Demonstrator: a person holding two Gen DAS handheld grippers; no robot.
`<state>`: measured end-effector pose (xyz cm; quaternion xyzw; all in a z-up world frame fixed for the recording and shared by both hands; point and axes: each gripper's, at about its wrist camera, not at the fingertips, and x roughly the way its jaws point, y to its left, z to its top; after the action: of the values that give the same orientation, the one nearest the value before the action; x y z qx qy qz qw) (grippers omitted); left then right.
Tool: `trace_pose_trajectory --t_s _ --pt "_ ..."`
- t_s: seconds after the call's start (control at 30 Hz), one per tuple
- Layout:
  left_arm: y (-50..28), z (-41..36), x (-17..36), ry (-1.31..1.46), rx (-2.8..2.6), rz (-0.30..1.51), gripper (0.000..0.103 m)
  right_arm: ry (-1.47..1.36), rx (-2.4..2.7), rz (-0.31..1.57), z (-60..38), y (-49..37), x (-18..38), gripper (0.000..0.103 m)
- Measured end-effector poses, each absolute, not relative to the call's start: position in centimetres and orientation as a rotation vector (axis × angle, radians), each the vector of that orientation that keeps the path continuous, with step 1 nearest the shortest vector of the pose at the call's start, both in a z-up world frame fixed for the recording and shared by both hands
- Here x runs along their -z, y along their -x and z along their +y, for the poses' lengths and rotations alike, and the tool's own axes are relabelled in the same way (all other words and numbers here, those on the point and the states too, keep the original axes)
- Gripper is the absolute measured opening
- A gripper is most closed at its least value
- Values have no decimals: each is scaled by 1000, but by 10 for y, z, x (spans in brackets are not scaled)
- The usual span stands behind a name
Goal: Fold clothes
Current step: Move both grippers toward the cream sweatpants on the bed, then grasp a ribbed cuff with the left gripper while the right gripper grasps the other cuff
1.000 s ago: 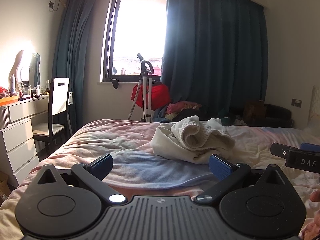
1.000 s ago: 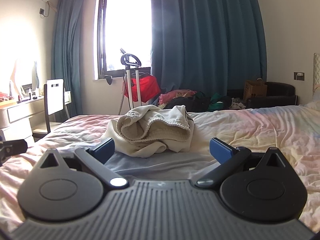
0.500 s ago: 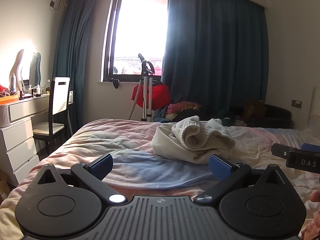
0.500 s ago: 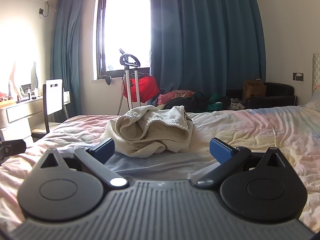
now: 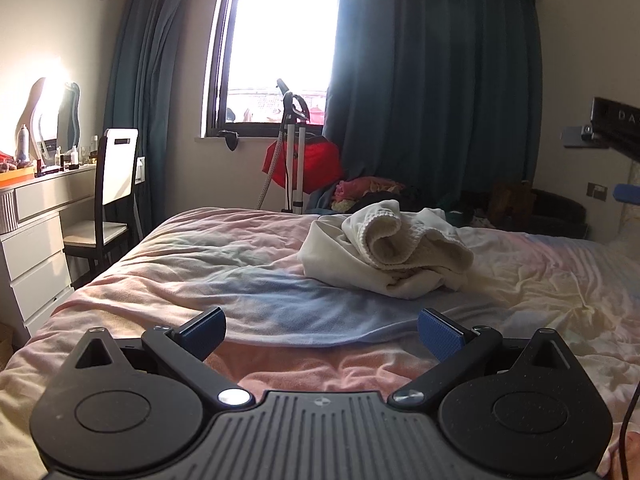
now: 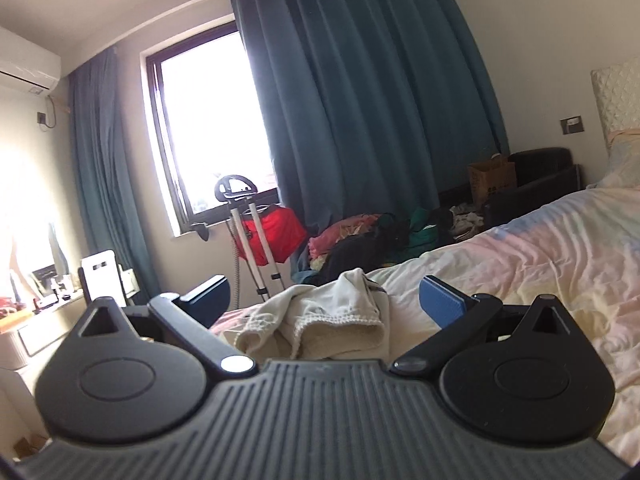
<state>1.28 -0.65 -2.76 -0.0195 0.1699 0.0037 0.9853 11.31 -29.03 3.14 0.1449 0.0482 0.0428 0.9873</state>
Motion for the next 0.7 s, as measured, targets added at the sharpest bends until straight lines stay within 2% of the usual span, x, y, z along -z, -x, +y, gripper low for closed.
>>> trace_pose_trajectory --t_s 0.03,0.1,0.13,0.17,0.2,0.27,0.3,0.33,0.43,0.5,0.53,0.57,0.7 --pt "-19 -10 31 23 -1 350 103 -273 -90 89 -291 -118 -36 102" --pt "-31 -17 37 -10 13 366 103 -269 -83 98 -297 -126 -33 90" --pt "-37 -21 40 -27 20 375 103 -271 -78 106 -301 -129 -30 75" --pt "-45 -25 42 -46 29 383 103 -272 -74 114 -304 -133 -28 68" --pt "-58 -29 44 -62 39 392 103 -293 -69 127 -310 -135 -21 68" --pt "-87 -38 48 -83 57 411 103 -339 -46 169 -321 -138 -2 60" --pt "-104 -42 49 -96 67 420 103 -355 -33 199 -327 -141 7 53" --pt "-122 -47 48 -110 78 428 103 -368 -21 232 -334 -143 16 53" --pt "-179 -63 46 -163 110 436 103 -416 -32 286 -347 -149 31 56" --pt "-219 -76 45 -196 102 439 103 -428 -59 294 -349 -154 35 72" --pt "-240 -84 46 -206 93 448 103 -434 -77 282 -349 -157 37 87" --pt "-260 -90 47 -200 77 461 100 -439 -90 266 -349 -159 39 94" --pt "-339 -107 54 -127 -18 565 94 -441 -92 269 -344 -177 48 94"
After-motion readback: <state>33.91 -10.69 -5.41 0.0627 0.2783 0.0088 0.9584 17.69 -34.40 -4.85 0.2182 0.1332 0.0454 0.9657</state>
